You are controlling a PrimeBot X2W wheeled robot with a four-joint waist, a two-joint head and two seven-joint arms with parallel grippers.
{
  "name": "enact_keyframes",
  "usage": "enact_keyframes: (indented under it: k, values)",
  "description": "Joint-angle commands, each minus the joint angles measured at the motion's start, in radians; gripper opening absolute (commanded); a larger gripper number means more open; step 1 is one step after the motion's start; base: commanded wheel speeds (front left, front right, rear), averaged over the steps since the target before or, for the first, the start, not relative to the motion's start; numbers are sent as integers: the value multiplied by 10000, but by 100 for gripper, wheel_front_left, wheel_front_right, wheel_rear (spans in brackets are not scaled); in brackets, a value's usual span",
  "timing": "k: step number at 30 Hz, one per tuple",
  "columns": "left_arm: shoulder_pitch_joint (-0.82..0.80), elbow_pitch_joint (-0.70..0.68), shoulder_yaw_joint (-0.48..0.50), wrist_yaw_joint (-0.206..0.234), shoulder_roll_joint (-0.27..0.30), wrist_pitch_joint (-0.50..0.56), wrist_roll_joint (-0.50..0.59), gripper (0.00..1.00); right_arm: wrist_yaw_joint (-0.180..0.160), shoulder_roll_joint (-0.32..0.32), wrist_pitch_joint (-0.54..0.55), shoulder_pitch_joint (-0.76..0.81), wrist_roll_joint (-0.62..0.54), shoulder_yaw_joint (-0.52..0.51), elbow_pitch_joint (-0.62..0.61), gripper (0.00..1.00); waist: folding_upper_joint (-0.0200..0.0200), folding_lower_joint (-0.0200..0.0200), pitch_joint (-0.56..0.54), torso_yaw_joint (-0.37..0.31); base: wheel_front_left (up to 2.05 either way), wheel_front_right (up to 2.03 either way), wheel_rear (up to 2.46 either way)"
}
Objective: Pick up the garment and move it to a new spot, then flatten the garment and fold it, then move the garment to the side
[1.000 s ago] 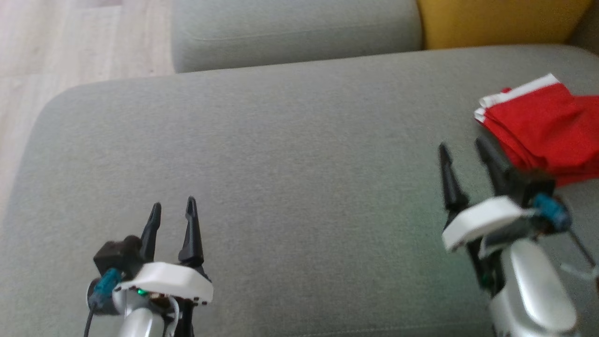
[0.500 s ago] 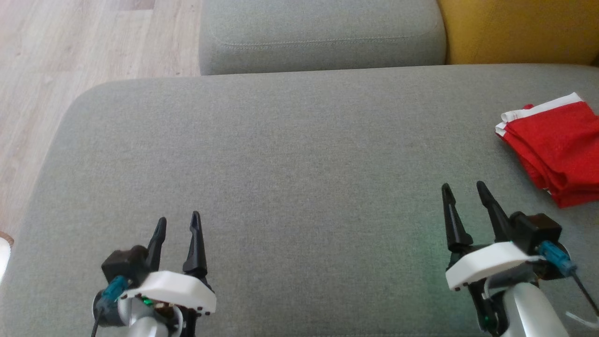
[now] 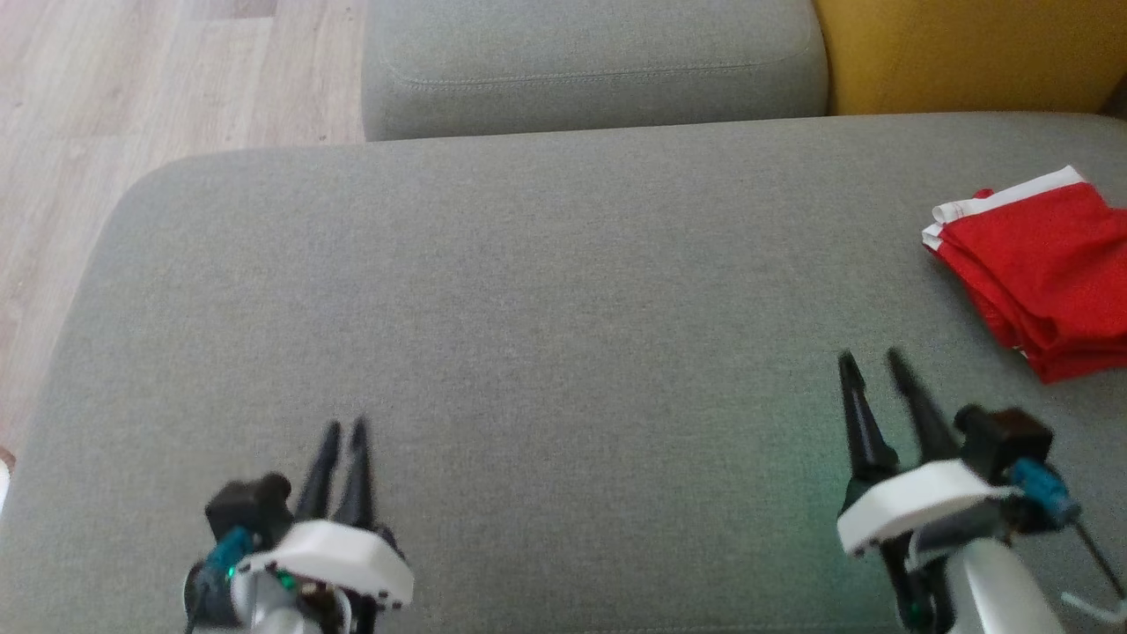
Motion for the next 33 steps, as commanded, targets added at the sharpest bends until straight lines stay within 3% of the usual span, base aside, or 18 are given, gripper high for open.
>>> enact_keyframes:
  k: [1, 33]
  values:
    - [20, 57, 5, -5, 0, 6, -24, 0, 0, 2, 11, 19, 24, -4, 63, 0, 0, 1, 1, 0, 0, 0, 0]
    - [-98, 26, 810, -502, 9, 851, -3019, 0, 16, 4, 554, 70, 3432, -374, 83, 0, 0, 1, 35, 27, 0, 0, 0]
